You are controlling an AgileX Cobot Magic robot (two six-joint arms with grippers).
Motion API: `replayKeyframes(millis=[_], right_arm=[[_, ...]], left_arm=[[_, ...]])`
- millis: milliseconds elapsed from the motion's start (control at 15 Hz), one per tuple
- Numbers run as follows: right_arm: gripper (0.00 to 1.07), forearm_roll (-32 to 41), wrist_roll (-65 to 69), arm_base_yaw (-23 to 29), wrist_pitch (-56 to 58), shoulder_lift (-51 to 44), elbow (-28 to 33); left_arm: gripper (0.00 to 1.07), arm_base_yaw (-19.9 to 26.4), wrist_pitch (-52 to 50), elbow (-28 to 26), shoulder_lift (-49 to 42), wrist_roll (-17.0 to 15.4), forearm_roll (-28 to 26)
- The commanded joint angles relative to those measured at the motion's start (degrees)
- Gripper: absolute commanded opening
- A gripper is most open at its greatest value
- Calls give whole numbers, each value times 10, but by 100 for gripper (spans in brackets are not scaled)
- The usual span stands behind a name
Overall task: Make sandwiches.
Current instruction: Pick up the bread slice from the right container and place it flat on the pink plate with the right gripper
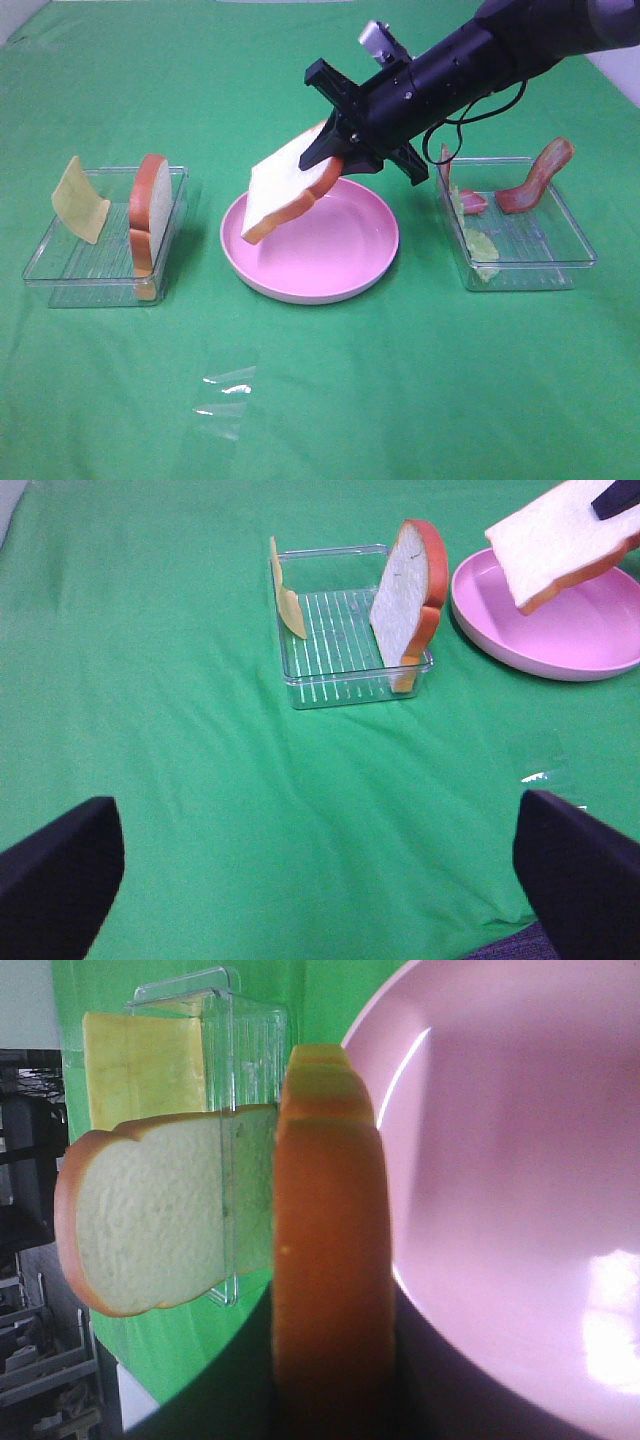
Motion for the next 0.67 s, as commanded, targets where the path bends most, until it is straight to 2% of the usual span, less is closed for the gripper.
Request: replayKeyframes(millis=[67,667], right_arm=[[0,51,-31,1,-10,28,3],[0,42,-45,1,-36,53,3]], left_arm=[[98,-2,-6,0,-8,1,-5],[98,-2,-6,0,-8,1,-5]])
